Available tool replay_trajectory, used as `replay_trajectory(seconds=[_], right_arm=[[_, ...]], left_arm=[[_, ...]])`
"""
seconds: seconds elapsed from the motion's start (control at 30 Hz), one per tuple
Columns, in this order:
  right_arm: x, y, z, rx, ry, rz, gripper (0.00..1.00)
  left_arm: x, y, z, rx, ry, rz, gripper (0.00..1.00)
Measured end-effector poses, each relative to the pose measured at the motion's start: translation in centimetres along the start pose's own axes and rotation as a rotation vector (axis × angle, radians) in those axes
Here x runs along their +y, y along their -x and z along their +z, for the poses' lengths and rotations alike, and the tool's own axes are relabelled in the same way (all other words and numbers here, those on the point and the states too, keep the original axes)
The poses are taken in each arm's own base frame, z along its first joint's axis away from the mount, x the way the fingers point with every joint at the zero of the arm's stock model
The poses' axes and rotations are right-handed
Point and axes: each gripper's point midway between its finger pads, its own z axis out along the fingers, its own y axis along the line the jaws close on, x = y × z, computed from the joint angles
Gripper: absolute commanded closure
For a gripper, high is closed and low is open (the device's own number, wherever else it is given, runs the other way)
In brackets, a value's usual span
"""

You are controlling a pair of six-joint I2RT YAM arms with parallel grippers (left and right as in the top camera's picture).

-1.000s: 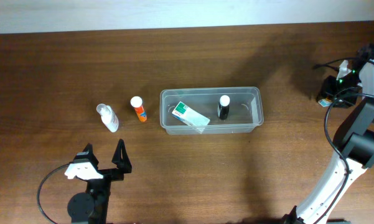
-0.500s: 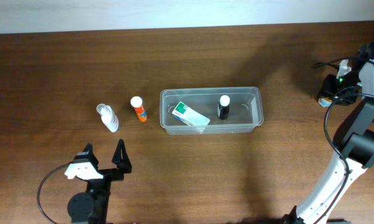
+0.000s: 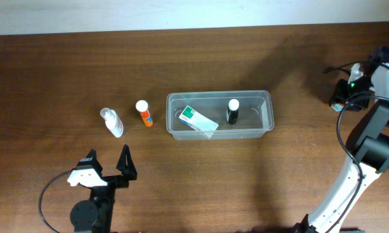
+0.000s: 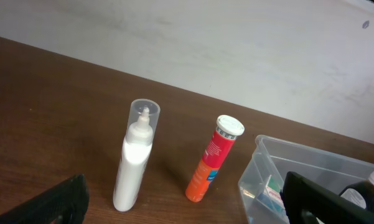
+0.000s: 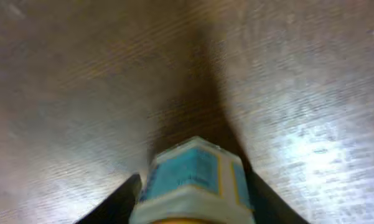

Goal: Pack container
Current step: 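Lift the gold-lidded jar with the right gripper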

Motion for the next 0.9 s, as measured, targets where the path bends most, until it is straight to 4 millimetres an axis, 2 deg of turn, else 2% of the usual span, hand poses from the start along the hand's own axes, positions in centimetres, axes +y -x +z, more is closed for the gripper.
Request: replay_trajectory(seconds=[0.17, 0.67, 0.9], right_arm=[[0.0, 0.0, 0.0, -0.001, -0.001, -0.002, 0.57], [0.0, -0.6, -0.1, 0.025, -0.001, 0.002, 0.74], [0.2, -1.2, -0.7, 0.071, 0.003, 0.022, 0.75]], left_arm=[[0.0, 0.0, 0.0, 0.0, 0.0, 0.0, 0.01], [0.0, 0.0, 0.0, 0.0, 0.0, 0.0, 0.01], [0.0, 0.0, 0.0, 0.0, 0.0, 0.0, 0.01]])
